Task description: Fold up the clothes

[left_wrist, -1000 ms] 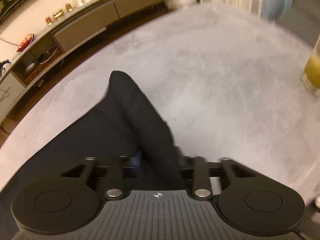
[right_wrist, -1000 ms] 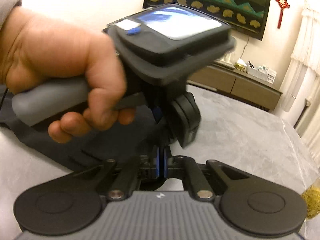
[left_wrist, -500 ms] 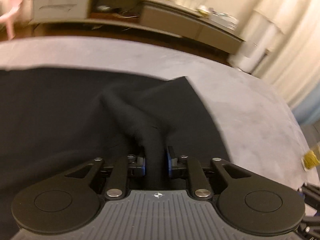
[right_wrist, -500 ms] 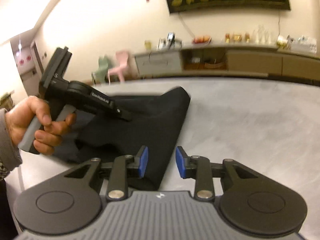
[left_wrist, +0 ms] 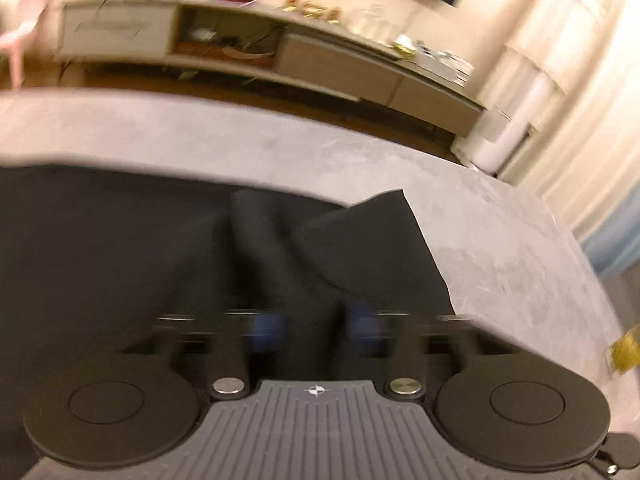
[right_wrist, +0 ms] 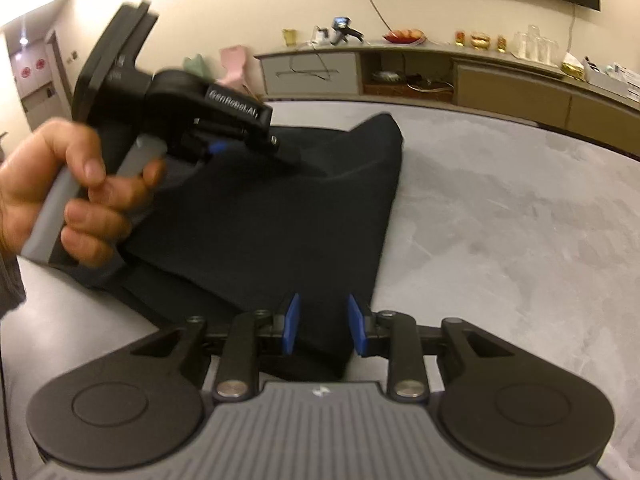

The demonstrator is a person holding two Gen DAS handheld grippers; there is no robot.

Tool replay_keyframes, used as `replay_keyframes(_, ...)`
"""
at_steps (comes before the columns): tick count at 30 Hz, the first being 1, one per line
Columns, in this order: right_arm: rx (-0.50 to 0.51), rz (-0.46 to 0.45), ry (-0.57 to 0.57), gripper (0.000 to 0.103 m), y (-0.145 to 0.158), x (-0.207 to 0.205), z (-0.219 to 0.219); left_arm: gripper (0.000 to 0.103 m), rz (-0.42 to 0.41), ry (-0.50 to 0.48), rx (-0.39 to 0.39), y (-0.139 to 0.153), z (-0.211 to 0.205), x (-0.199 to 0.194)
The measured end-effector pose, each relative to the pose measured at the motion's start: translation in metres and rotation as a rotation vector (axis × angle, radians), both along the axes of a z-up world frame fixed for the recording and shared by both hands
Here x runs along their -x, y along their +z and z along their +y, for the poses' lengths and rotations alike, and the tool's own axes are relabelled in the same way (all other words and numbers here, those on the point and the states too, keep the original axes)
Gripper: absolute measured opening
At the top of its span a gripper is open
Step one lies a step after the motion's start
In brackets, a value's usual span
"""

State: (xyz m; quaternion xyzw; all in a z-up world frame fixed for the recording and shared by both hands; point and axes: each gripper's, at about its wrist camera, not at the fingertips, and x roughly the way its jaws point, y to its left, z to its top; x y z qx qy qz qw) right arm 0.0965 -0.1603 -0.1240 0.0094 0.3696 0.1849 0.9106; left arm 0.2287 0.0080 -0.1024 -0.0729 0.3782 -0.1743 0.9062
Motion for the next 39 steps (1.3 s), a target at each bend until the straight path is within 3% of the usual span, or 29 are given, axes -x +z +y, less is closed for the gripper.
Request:
replay_keyframes(2,0.0,0.001,-0.029,0.028,0.001,-0.001,-0.005,0.008,-0.079,-0.04,0.024,0.016,-0.005,0.005)
replay_keyframes(5,-0.036,-0.011,-0.055,0.028,0.009,-0.003,-0.016,0.008,-0.09,-0.031,0.096,0.028,0.005,0.007)
replay_keyframes(8,-0.031,0.005,-0.053,0.028,0.007,-0.007,-0.015,0.008,0.045,0.069,0.044,-0.004,0.023,-0.005)
replay_keyframes(10,-0.017,0.016,-0.047,0.028,0.004,-0.008,-0.012,0.01,0.079,0.093,0.046,-0.016,0.031,-0.002)
replay_keyframes(12,-0.001,0.026,-0.039,0.028,0.001,-0.008,-0.007,0.019,0.067,0.101,0.071,-0.012,0.041,0.008)
replay_keyframes(14,0.004,0.026,-0.029,0.028,0.001,-0.005,-0.005,0.047,0.053,0.107,0.097,-0.008,0.051,0.019)
replay_keyframes(16,0.005,0.022,-0.018,0.028,0.003,-0.001,-0.002,0.057,0.048,0.091,0.077,-0.005,0.054,0.034)
replay_keyframes(20,0.064,0.025,0.015,0.028,0.001,0.001,0.009,0.056,0.081,0.073,-0.061,-0.017,0.046,0.054)
replay_keyframes(24,0.152,-0.039,0.02,0.029,0.008,0.009,0.015,0.056,0.086,0.067,-0.03,-0.016,0.055,0.077)
replay_keyframes(26,0.19,-0.122,0.072,0.029,0.016,0.022,0.023,0.057,0.077,0.055,-0.005,-0.012,0.062,0.093)
replay_keyframes(29,0.224,-0.186,0.19,0.037,0.018,0.037,0.043,0.057,0.07,0.017,-0.009,-0.011,0.063,0.105)
replay_keyframes(33,0.294,-0.208,0.281,0.037,0.01,0.045,0.066,0.067,0.059,-0.035,-0.021,-0.011,0.063,0.117)
replay_keyframes(39,0.35,-0.235,0.348,0.043,0.005,0.057,0.082,0.07,0.04,-0.109,-0.073,-0.019,0.051,0.117)
